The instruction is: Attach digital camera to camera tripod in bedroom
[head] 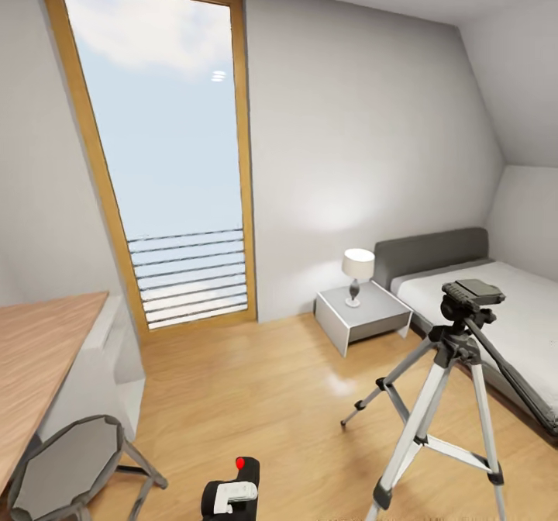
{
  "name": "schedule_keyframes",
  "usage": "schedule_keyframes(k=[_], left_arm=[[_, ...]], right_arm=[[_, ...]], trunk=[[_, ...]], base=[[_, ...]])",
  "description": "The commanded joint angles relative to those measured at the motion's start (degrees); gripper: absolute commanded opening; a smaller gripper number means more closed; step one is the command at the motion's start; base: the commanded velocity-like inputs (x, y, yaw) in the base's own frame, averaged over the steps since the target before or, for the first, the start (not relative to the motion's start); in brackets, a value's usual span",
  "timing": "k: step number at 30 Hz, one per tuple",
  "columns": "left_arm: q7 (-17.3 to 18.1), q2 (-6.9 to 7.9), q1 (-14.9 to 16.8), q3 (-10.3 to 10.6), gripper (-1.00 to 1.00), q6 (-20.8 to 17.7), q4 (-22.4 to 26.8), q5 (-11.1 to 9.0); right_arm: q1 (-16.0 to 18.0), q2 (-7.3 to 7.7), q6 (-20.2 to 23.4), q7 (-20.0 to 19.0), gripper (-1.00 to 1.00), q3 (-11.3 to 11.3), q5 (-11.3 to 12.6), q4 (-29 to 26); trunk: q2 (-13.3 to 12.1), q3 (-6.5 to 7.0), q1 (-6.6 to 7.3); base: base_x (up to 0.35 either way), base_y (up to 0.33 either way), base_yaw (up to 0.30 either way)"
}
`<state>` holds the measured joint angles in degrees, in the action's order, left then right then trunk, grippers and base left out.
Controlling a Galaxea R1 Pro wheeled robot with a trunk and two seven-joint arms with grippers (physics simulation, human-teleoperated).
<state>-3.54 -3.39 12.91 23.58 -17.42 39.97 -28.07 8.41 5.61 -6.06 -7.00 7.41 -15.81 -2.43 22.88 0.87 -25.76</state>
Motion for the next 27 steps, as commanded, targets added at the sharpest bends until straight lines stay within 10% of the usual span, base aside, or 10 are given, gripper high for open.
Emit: schedule_keyframes(k=[1,27], left_arm=[[-0.32,0.04,0.01,0.17,-1.0,-0.22,0.1,-0.48],[-1.14,0.26,0.01,-3.34,-1.0,-0.51,-2.97,-2.42]], right_arm=[[0.03,0.01,-0.18,-0.2,1.0,0.5,-0.48,0.06],[0.03,0.01,-0.26,-0.2,1.0,0.5,-0.56,0.06]], trunk=[[0.04,-0.02,-0.02],[0.04,-0.02,-0.02]], base=[[0.0,0.0,-0.24],[0.0,0.0,-0.035]])
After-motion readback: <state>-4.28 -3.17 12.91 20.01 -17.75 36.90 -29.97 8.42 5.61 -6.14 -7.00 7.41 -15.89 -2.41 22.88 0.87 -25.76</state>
